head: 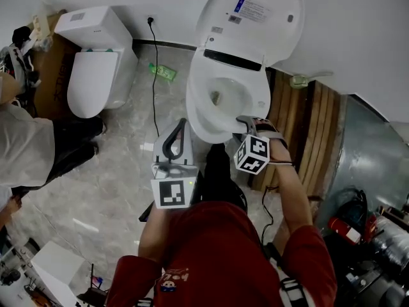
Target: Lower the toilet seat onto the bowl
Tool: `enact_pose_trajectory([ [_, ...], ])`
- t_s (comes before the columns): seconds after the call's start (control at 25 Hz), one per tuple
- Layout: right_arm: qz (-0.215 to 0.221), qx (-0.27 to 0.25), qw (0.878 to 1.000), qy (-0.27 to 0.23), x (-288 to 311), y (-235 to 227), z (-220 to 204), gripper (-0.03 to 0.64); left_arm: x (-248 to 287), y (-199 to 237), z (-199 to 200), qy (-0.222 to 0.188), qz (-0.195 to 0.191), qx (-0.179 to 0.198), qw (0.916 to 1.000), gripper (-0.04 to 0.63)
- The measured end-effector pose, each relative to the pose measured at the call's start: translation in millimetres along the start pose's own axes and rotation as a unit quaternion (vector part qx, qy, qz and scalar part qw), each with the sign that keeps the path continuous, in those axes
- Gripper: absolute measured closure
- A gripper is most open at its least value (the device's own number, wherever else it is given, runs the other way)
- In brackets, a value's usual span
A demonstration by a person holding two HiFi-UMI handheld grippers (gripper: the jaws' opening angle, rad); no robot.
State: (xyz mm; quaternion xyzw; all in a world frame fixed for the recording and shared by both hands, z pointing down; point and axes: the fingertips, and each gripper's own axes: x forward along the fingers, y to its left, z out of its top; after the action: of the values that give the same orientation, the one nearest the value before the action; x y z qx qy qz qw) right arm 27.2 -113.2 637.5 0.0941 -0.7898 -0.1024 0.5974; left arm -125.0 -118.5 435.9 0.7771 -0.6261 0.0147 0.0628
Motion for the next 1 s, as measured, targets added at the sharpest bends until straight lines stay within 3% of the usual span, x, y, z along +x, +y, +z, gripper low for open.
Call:
enact_pose_trajectory([
  [0.44,0.045,0.023,0.999,-0.002,28,31,-7,0.4,-2,1,-33,0.029,0.003,-0.014,0.9995,0.586],
  [1.0,0.082,0.008,0.996,0.015,64,68,-16,0.379,-3,8,-69,0.068,0.014,-0.021,0.9974,0.586],
])
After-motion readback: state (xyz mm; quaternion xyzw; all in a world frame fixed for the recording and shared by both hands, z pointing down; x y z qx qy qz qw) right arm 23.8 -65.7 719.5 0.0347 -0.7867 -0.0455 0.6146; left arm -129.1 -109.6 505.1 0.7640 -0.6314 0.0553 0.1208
